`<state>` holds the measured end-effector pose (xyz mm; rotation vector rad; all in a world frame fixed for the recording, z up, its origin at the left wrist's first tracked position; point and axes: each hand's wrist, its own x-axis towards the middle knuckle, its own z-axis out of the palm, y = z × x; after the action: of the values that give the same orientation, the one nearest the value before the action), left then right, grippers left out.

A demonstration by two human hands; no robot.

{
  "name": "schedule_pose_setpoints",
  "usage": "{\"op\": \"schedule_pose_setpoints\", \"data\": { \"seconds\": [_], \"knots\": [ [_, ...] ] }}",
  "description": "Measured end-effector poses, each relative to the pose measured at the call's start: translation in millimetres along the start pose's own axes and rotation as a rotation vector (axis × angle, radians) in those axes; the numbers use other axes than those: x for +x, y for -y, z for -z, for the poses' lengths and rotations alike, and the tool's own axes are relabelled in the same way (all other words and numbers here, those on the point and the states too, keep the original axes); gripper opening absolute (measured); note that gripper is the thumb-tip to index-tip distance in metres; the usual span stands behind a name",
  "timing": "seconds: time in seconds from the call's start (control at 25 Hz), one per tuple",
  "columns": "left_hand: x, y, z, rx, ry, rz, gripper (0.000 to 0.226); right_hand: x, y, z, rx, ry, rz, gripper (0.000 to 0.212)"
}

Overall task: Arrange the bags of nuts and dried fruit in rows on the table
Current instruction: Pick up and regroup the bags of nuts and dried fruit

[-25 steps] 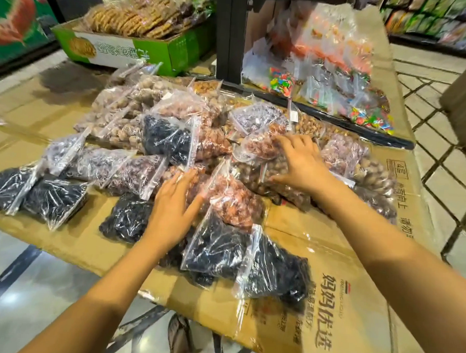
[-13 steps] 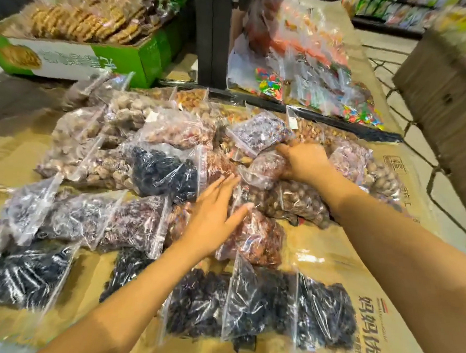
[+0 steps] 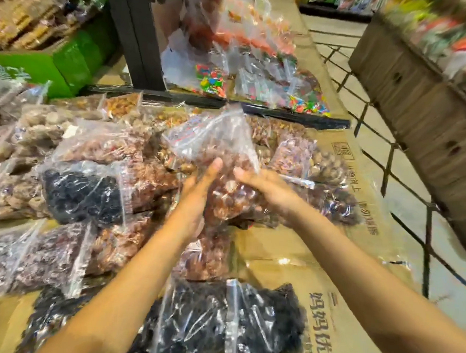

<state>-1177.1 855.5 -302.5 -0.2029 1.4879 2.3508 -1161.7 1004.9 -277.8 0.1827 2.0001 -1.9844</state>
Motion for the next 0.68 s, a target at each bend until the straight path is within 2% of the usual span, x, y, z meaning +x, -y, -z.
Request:
{"op": "schedule_pose_setpoints", "data": {
  "seconds": [0.04, 0.12, 0.2, 0.24, 0.36, 0.48, 0.56, 0.6, 0.68],
  "knots": [
    [0.5, 2.1, -8.8, -0.041, -0.026, 0.008, 0.071, -2.9, -2.0, 9.0, -0.035, 0.053, -0.009, 0.019],
    [3.2, 7.2, -19.8, -0.058, -0.094, 0.025, 0.06, -4.2, -1.3, 43.0, -0.127, 0.127, -0.023, 0.051],
    [5.5, 12.9, -24.0, -0.072, -0.124, 0.041, 0.047, 3.6, 3.2, 86.8, -0.286, 0.11, -0.008, 0.054],
    [4.9, 15.1, -22.4, -0.074, -0.145, 0.039, 0.046, 11.4, 5.1, 108.1, -0.376, 0.036, 0.016, 0.055],
    [1.0, 30.7, -17.3, -0.034, -0.276, 0.011, 0.065, 59.2, 4.4, 168.2, -0.559, -0.211, 0.066, 0.064],
    [-2.8, 56.2, -12.9, 0.027, -0.426, 0.038, 0.09, 120.9, -0.7, 200.0, -0.782, -0.179, -0.06, 0.085],
    [-7.3, 67.9, -11.1, 0.015, -0.504, 0.052, 0.096, 149.0, -3.5, 205.7, -0.87, -0.119, -0.165, 0.098],
    [-10.3, 71.8, -13.1, 0.008, -0.524, 0.048, 0.104, 156.3, -3.4, 205.7, -0.915, -0.1, -0.206, 0.091],
    [-16.0, 74.5, -20.5, 0.02, -0.516, 0.039, 0.117, 157.6, -2.5, 203.2, -0.99, -0.094, -0.233, 0.066]
  ]
}}
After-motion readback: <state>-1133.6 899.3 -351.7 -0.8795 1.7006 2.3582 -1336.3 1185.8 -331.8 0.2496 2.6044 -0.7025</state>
